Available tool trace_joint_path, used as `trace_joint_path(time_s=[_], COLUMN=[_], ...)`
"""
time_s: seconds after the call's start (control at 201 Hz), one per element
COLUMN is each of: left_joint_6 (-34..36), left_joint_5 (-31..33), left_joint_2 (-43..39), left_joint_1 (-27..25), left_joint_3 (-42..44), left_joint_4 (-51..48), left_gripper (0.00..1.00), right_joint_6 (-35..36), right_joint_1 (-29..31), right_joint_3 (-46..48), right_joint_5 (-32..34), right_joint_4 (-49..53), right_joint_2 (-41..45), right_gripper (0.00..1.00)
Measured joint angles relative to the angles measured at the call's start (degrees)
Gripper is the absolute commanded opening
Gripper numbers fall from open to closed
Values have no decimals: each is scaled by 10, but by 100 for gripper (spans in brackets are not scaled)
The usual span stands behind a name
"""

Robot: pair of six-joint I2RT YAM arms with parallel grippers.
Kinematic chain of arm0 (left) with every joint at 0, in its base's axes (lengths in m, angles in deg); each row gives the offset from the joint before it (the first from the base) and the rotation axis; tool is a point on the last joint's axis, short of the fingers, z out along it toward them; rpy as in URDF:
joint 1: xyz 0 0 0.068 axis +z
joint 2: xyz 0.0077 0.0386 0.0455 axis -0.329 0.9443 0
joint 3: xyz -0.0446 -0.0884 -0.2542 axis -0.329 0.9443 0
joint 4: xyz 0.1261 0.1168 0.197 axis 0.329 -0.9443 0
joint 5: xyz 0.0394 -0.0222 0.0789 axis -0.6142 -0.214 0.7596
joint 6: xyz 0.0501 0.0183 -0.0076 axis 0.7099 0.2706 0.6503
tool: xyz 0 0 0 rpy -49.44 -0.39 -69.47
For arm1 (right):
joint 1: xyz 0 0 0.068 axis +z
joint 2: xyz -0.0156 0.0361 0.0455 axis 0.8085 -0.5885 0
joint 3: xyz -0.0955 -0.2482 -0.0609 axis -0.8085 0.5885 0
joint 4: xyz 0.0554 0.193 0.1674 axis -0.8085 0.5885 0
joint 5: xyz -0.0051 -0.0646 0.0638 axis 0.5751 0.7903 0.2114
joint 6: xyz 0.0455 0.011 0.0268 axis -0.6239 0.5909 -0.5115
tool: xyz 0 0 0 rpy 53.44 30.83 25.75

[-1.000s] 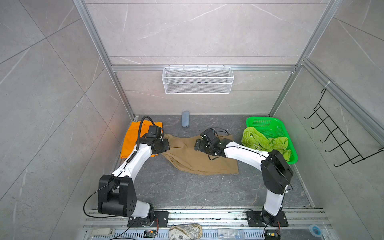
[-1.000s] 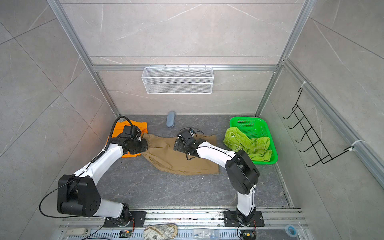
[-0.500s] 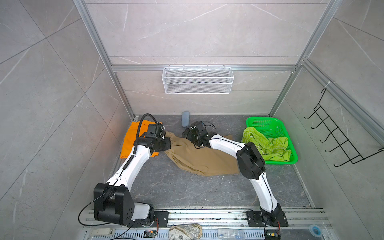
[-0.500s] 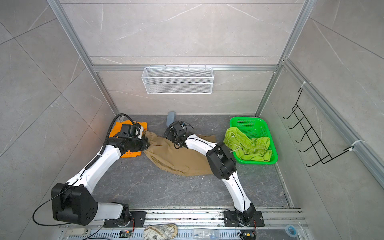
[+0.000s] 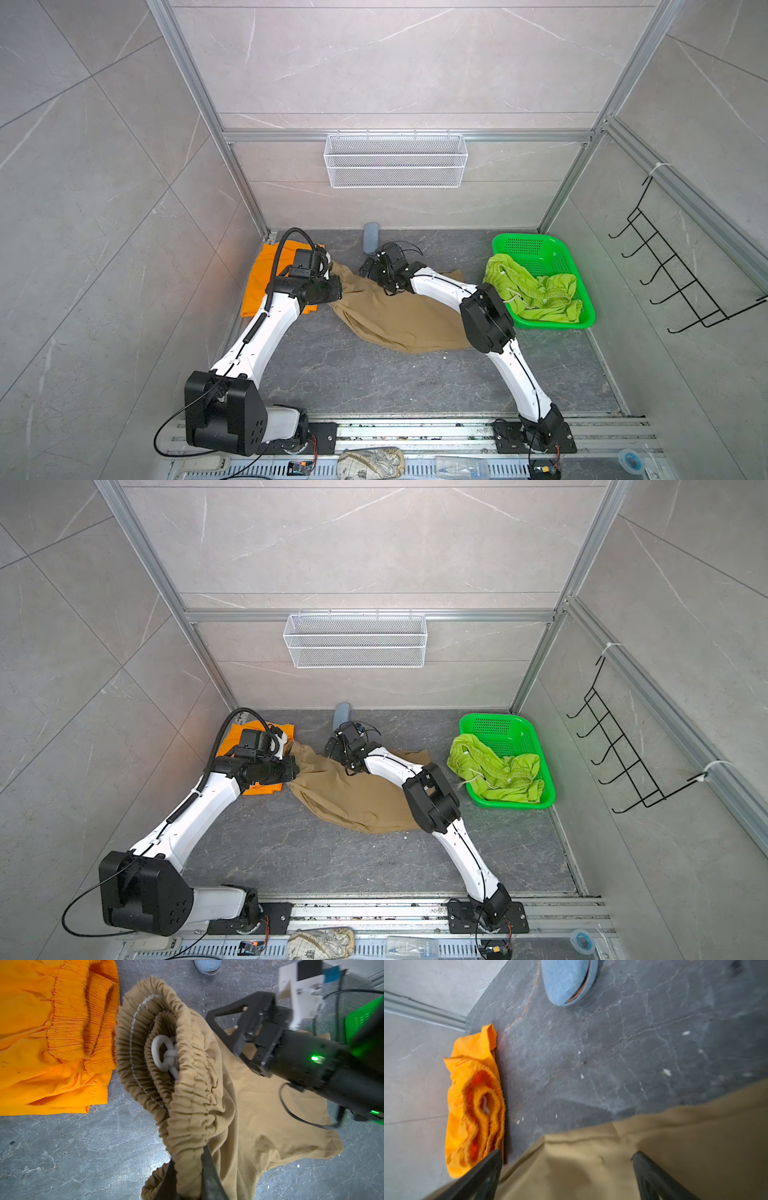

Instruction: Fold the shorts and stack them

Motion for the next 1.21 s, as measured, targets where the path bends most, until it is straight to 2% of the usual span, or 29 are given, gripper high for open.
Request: trace_joint_path(time_s=[0.229,0.304,0.438,0.623,0.787,0.916,1.21], left_joint_6=[1,1,1,1,0,-3,-29], left_joint_5=[0,0,0,2,6,8,4], left_joint_2=[0,0,0,0,1,9,43], left_joint_1=[0,0,0,0,0,0,0], left_joint_3=[1,1,4,15,30,30,25], left_joint_4=[4,4,7,10,13,17,30], left_gripper=[0,0,0,0,0,0,0], right_joint_6=[-2,-14,-31,-49,-56,-37,22], right_joint_1=[3,11,52,109,104,89,1], right_joint_3=[202,263,343,408,415,379,298], right_joint_5=[-9,-12,-15,-33,-34,-31,-34], right_joint_4=[-45,-77,-109,-129,-153,-153,-118], right_joint_2=[205,243,249,230,219,192,143], right_gripper=[99,99,99,100,100,99,99])
